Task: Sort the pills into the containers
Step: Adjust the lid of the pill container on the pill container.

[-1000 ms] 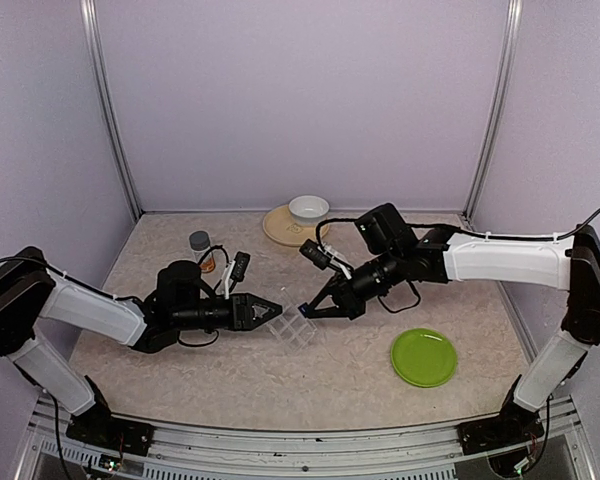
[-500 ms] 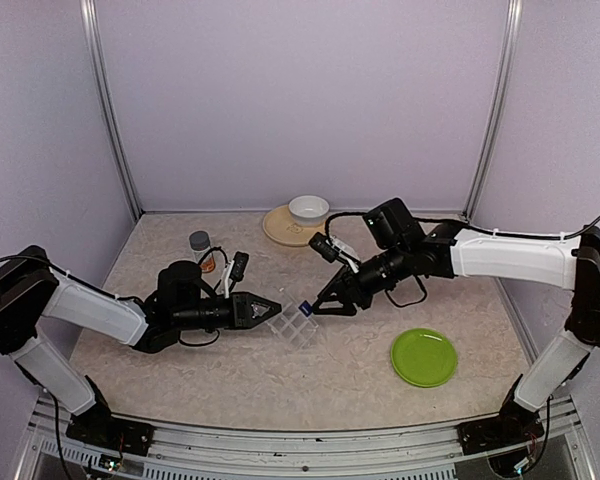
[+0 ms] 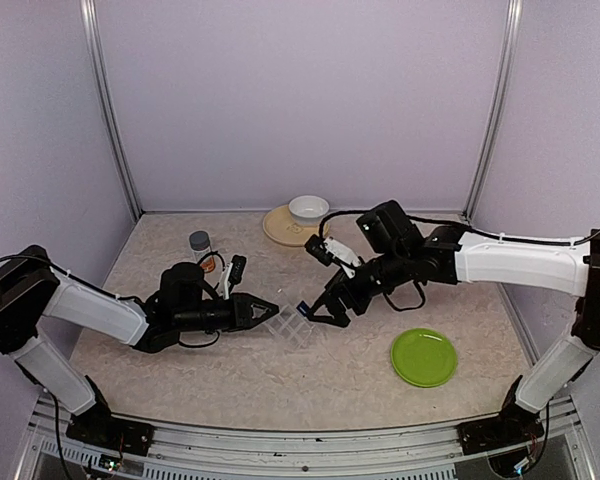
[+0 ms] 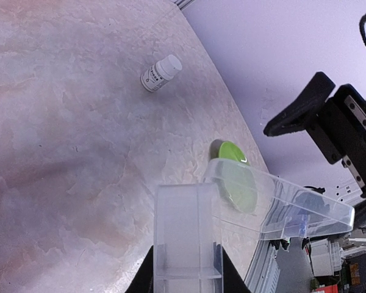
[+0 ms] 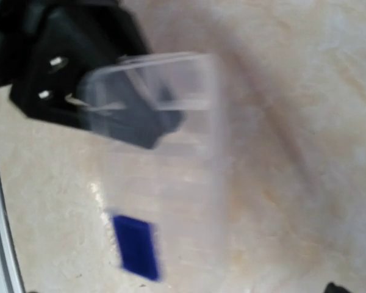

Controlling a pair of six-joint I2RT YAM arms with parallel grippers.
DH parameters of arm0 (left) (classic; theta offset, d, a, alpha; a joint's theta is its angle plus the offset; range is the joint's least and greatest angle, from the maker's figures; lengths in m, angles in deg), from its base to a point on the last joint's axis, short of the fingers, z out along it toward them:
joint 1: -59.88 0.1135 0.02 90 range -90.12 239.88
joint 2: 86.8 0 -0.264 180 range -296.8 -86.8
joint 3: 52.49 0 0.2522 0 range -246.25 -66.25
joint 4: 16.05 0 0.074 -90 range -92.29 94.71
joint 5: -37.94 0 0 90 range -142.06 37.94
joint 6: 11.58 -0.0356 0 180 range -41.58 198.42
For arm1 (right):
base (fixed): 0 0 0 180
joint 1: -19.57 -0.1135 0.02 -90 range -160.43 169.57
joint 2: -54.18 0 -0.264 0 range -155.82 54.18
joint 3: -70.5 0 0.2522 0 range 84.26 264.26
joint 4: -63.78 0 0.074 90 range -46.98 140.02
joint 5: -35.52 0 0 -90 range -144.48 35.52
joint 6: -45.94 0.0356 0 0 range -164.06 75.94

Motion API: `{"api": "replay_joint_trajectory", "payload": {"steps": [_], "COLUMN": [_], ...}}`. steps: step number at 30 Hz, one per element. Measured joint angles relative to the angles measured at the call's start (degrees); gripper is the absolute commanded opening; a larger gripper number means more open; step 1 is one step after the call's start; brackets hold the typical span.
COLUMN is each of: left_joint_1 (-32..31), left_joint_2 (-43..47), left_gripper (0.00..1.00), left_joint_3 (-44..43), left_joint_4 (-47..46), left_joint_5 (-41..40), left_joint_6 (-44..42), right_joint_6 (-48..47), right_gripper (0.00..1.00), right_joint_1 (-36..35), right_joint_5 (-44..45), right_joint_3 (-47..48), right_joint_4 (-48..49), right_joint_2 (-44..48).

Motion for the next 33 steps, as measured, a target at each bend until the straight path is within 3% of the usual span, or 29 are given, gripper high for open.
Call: {"api": "replay_joint_trajectory", "payload": {"steps": [8,23,33], "left_joint_1": [0.00,0.00,-0.07], "left_joint_2": [-0.04,0.02,1.09], "left_gripper": [0.21,0.21,0.21], "left_joint_3": [-0.07,-0.07,0.33], "left_joint_4": [0.09,-0.17,-3.43], "left_joint_5": [-0.31,0.22,2.49], "left_joint_6": [0.59,0.57,0.55], "right_joint_6": [0.48,3.52,5.25], "right_gripper": [1.00,1.00,1.00], "right_joint_1": [-5.60,-4.24,-0.70], "right_joint_5": [10.29,27.58,31.39], "right_joint_3": [1.01,0.98,0.98], "right_joint_4": [0.02,0.09,0.94], "right_joint_2": [-3.08,-3.78,-3.89]}}
